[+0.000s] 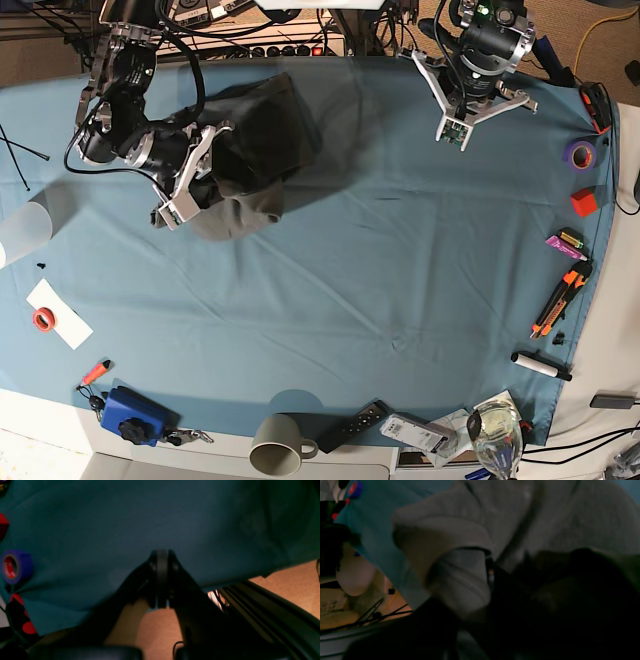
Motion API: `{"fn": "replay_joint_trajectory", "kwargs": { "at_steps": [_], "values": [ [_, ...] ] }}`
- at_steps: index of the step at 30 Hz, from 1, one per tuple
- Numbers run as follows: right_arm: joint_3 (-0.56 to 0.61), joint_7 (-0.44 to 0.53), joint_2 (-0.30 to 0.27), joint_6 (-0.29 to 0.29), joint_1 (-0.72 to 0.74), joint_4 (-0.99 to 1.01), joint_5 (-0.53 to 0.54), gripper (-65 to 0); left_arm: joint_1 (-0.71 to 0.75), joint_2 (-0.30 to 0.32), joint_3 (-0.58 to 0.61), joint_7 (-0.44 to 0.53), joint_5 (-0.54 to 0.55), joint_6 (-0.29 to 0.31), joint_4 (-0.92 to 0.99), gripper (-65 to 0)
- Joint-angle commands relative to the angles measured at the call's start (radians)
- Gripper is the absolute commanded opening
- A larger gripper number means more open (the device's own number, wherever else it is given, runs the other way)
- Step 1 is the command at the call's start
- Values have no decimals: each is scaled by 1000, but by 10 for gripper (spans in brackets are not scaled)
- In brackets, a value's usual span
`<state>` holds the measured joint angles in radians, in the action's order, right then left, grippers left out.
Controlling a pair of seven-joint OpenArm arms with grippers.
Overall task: Fold the T-shirt properly
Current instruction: 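Fold the held end over the bundle with the right gripper and release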
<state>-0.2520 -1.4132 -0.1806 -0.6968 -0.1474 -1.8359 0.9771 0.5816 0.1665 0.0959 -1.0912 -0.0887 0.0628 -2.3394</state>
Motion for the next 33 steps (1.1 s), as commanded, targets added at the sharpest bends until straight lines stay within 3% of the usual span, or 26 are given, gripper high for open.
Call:
{"fn": "replay_joint_trajectory", "kwargs": {
  "at_steps": [1,2,5,7,12,22,26,29,33],
  "values": [
    [-2,17,-11,-1,6,-21,21,-650,3,0,-1,23,-3,-4,-17,-650],
    [-2,17,-11,-1,3,-21,21,-650,3,0,-1,27,-2,-4,-17,-650],
    [-2,17,-11,-1,-14,-21,50,-500,3,0,-1,30,-3,-4,-17,-650],
    [-2,17,-11,-1,-30,-24,98,-445,4,0,-1,30,-3,-4,-17,-650],
    [-3,17,-11,-1,-42,-122,264,-445,4,0,-1,30,-3,-4,-17,-650],
    [-72,17,-13,-1,-205,-516,264,-445,42,0,-1,37,-3,-4,-17,-650],
    [-157,17,-12,-1,-255,-520,280,-445,42,-1,-1,39,-3,-4,-17,-650],
    [-241,17,-7,-1,-237,-520,179,-446,42,0,-1,38,-3,-4,-17,-650],
    [-331,168,-8,-1,-187,-520,-20,-511,42,0,-1,37,0,-4,-17,-650]
  ]
}}
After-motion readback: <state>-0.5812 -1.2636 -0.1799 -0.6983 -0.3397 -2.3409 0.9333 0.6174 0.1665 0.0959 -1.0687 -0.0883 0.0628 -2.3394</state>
